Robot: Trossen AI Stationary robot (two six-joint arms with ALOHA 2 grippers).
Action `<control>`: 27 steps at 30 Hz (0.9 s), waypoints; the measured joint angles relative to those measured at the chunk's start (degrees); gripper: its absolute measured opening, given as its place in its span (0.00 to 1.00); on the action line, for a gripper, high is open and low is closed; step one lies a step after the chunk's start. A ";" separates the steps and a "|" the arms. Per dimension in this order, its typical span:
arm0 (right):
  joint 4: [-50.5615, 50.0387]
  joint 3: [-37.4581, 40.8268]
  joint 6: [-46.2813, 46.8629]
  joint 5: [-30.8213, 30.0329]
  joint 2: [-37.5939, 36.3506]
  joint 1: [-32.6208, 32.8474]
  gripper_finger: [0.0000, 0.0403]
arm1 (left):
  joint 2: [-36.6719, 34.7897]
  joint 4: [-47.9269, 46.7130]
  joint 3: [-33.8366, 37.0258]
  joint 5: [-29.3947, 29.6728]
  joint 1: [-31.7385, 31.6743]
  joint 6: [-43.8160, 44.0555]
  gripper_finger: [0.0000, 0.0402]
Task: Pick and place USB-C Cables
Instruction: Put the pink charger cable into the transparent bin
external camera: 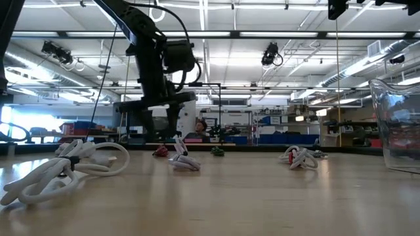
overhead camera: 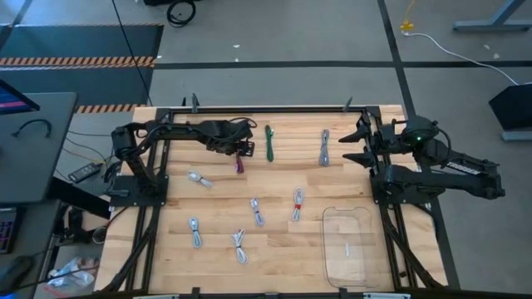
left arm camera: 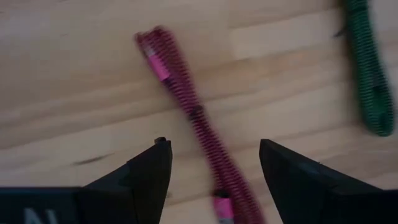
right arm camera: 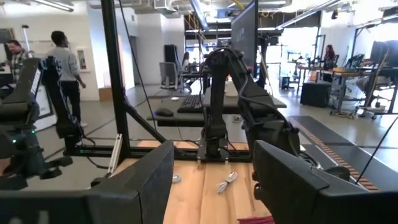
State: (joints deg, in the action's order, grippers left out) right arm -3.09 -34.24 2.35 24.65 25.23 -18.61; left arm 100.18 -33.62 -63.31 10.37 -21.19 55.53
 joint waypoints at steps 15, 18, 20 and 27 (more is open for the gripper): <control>-0.99 0.02 0.00 1.56 0.00 0.07 0.56 | 9.85 3.91 -0.28 -0.30 0.48 0.62 0.61; -1.29 0.01 0.00 1.67 0.00 0.07 0.56 | 9.89 3.74 -0.45 -0.34 0.49 -2.31 0.56; -1.44 0.02 0.00 1.67 0.00 0.07 0.56 | 9.71 4.01 -0.90 -0.78 0.42 -4.21 0.48; -1.44 0.02 0.02 1.34 0.00 0.07 0.52 | 10.09 3.77 -3.67 -0.23 0.53 -13.68 0.05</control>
State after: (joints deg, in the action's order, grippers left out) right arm -4.54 -34.22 2.37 25.98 25.23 -18.55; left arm 110.27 -29.86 -66.98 10.14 -20.67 41.85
